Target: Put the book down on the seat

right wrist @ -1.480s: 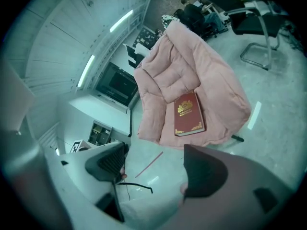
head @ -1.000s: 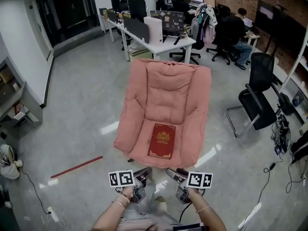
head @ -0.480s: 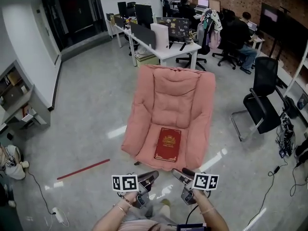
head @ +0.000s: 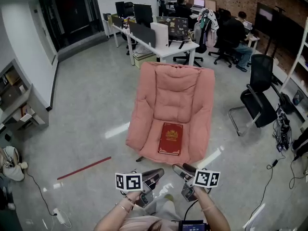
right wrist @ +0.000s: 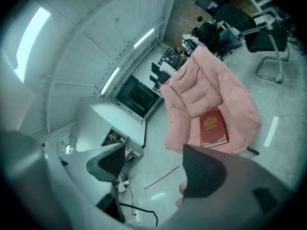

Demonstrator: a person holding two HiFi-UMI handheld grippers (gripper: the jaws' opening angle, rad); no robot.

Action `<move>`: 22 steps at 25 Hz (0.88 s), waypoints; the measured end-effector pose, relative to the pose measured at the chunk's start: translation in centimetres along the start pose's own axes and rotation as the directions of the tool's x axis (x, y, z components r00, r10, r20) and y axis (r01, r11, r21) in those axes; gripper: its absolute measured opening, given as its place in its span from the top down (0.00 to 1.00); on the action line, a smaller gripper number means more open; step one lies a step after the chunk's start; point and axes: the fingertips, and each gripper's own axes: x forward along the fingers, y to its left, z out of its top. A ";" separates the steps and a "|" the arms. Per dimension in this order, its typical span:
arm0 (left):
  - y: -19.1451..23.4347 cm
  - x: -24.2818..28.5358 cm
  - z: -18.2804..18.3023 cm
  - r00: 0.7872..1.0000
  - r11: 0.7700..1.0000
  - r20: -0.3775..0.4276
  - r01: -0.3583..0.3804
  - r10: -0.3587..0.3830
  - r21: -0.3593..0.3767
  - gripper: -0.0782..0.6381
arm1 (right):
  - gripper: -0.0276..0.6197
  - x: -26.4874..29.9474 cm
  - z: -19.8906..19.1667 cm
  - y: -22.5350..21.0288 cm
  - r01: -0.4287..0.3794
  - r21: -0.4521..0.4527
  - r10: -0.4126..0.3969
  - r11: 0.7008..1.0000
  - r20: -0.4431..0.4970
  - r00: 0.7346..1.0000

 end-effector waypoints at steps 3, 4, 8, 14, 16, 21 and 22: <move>-0.2 -2.0 -1.0 1.000 0.999 -0.014 0.007 -0.006 0.040 0.89 | 0.35 -0.6 -1.5 0.9 0.023 -0.002 -0.023 1.000 0.024 0.999; -0.2 -2.6 -1.3 1.000 0.998 -0.014 0.014 -0.013 0.054 0.89 | 0.36 -0.8 -1.9 1.2 0.030 0.002 -0.030 1.000 0.037 0.999; -0.4 -5.6 -2.4 1.000 0.996 -0.002 0.027 -0.027 0.090 0.89 | 0.40 -1.2 -4.3 3.0 0.050 0.018 -0.051 0.999 0.071 0.996; -1.1 -10.9 -3.3 0.998 0.989 0.017 0.049 -0.052 0.141 0.89 | 0.64 -2.3 -8.3 6.2 0.145 -0.099 -0.134 0.984 0.107 0.985; -0.8 -12.6 -3.8 0.998 0.986 0.016 0.050 -0.053 0.158 0.89 | 0.64 -2.5 -9.8 7.3 0.149 -0.117 -0.136 0.982 0.109 0.985; -1.1 -15.7 -5.5 0.997 0.973 -0.019 0.080 -0.078 0.219 0.89 | 0.64 -4.0 -12.8 9.6 0.165 -0.128 -0.146 0.978 0.145 0.979; -1.2 -16.1 -5.7 0.996 0.969 -0.024 0.086 -0.083 0.231 0.89 | 0.65 -4.3 -13.2 10.0 0.169 -0.129 -0.149 0.977 0.153 0.977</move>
